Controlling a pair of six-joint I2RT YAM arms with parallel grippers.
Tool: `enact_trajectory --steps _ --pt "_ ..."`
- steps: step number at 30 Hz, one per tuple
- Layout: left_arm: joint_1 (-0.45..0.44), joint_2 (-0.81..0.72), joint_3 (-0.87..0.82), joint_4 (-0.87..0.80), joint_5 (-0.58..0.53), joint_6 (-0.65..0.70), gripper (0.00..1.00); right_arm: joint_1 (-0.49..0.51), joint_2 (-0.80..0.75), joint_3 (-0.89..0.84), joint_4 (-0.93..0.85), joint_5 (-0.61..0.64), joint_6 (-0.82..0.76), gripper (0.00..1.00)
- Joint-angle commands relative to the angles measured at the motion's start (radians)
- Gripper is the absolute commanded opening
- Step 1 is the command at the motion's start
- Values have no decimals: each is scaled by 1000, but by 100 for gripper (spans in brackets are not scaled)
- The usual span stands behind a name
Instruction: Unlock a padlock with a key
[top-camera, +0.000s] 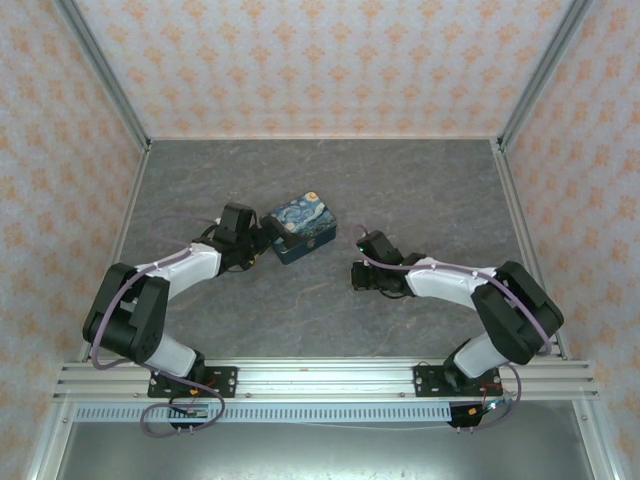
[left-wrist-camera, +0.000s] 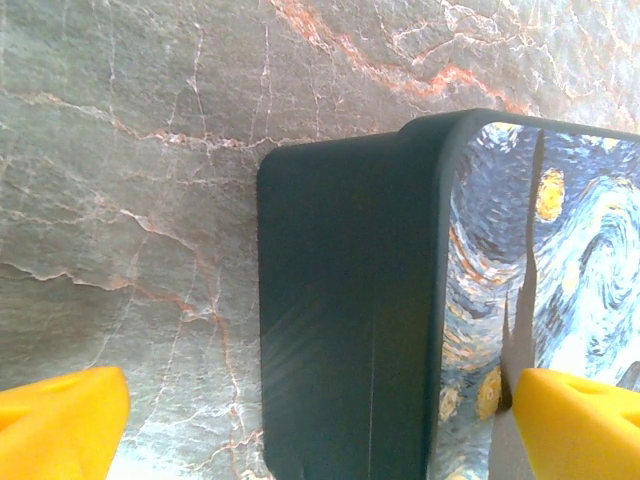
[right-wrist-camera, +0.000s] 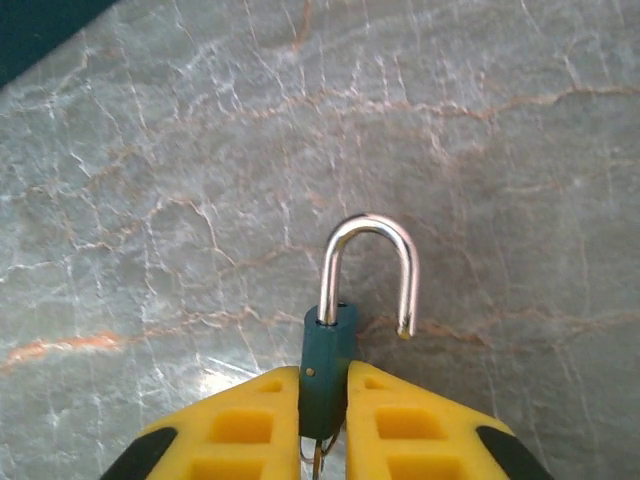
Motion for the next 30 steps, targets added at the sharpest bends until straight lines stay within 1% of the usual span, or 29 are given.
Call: enact_trajectory --steps 1,4,8,9,12,15,17,19,21,24,28,30 --pt "9 -24 55 -96 -30 76 100 -12 -47 2 -52 17 -25 24" --pt "12 -71 94 -155 -52 113 100 -15 -96 22 -91 40 -47 33" --pt "24 -170 120 -230 -89 158 100 -40 -207 30 -131 64 -80 51" --pt "29 -195 119 -243 -98 166 100 -50 -232 31 -143 70 -85 54" --pt "44 -288 107 -282 -133 194 100 -105 -310 27 -173 58 -106 60" --pt "47 -383 93 -337 -201 228 100 -186 -412 0 -157 6 -117 66" --pt "47 -448 77 -378 -266 252 100 -261 -469 -21 -135 -24 -115 73" --pt "48 -507 54 -404 -334 277 100 -327 -519 -44 -120 -20 -114 79" --pt "50 -568 21 -409 -400 311 100 -393 -562 -69 -103 1 -112 86" --pt "50 -655 -47 -379 -512 376 100 -485 -613 -103 -77 68 -109 98" --pt "50 -717 -137 -301 -705 489 100 -573 -640 -147 -16 180 -132 99" --pt "50 -728 -196 -220 -764 547 100 -599 -631 -177 43 221 -157 99"
